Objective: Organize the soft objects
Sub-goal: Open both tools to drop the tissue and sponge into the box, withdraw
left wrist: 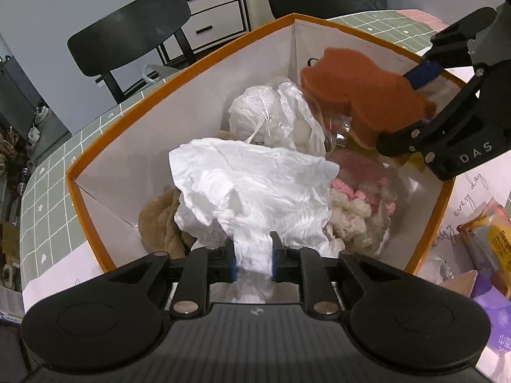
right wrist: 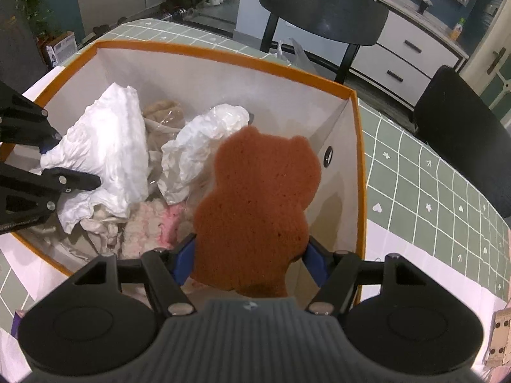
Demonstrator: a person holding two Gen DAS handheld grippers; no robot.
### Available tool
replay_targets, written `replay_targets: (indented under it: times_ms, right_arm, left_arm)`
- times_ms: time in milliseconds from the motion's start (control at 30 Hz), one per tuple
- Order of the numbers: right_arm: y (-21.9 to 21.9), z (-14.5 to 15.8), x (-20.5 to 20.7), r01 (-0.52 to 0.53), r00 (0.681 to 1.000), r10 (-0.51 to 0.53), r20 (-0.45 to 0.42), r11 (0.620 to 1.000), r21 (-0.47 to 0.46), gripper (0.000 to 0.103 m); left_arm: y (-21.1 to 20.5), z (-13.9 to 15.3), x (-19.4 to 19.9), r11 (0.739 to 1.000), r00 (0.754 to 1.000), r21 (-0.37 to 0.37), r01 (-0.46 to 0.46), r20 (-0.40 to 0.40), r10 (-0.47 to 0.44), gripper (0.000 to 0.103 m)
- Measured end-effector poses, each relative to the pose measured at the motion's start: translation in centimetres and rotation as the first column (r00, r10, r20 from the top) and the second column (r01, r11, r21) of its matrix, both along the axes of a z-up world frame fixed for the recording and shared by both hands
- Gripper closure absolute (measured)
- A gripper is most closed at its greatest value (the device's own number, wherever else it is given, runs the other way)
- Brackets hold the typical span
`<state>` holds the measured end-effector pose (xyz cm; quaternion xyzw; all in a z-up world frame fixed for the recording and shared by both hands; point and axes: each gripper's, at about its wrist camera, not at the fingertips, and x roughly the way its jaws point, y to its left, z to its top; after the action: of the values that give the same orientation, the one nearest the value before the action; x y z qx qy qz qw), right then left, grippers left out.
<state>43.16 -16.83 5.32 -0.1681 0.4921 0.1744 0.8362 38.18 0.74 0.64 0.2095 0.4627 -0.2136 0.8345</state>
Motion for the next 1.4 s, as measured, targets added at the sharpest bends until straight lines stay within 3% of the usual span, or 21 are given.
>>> replay_targets:
  times_ms: [133, 200, 300, 467, 767, 1133, 1400]
  right_arm:
    - [0.0, 0.2, -0.1, 0.022, 1.000, -0.022, 0.007, 1.000, 0.000, 0.032]
    - [-0.1, 0.5, -0.2, 0.031, 0.999, -0.032, 0.012, 0.999, 0.005, 0.029]
    - [-0.3, 1.3, -0.8, 0.033, 0.998, -0.034, 0.049, 0.999, 0.019, 0.026]
    - [-0.5, 3.0, -2.1, 0.038, 0.993, -0.044, 0.112, 0.998, 0.050, 0.023]
    - [0.1, 4.5, -5.4, 0.011, 0.993, -0.016, 0.121, 0.999, 0.040, 0.023]
    - [-0.6, 6.0, -11.1, -0.033, 0.991, 0.029, 0.131, 0.999, 0.031, 0.023]
    - [-1.5, 5.5, -15.7, -0.042, 0.991, 0.034, 0.133, 0.997, 0.059, 0.023]
  left_arm:
    - [-0.1, 0.3, -0.3, 1.000, 0.999, -0.002, 0.007, 0.037, -0.007, 0.058]
    - [0.2, 0.7, -0.6, 1.000, 0.998, -0.010, -0.001, 0.061, 0.001, 0.041]
    - [0.7, 1.7, -1.0, 0.999, 0.995, -0.036, -0.006, 0.095, 0.010, 0.030]
    - [1.1, 3.3, -2.1, 0.998, 0.992, -0.064, -0.013, 0.121, 0.021, 0.030]
    - [1.2, 4.6, -5.0, 0.998, 0.988, -0.059, 0.025, 0.152, -0.016, 0.032]
    - [2.6, 5.8, -9.5, 0.995, 0.986, -0.094, 0.022, 0.169, -0.006, 0.032]
    - [4.1, 6.1, -13.8, 0.990, 0.985, -0.143, 0.014, 0.175, 0.012, 0.032]
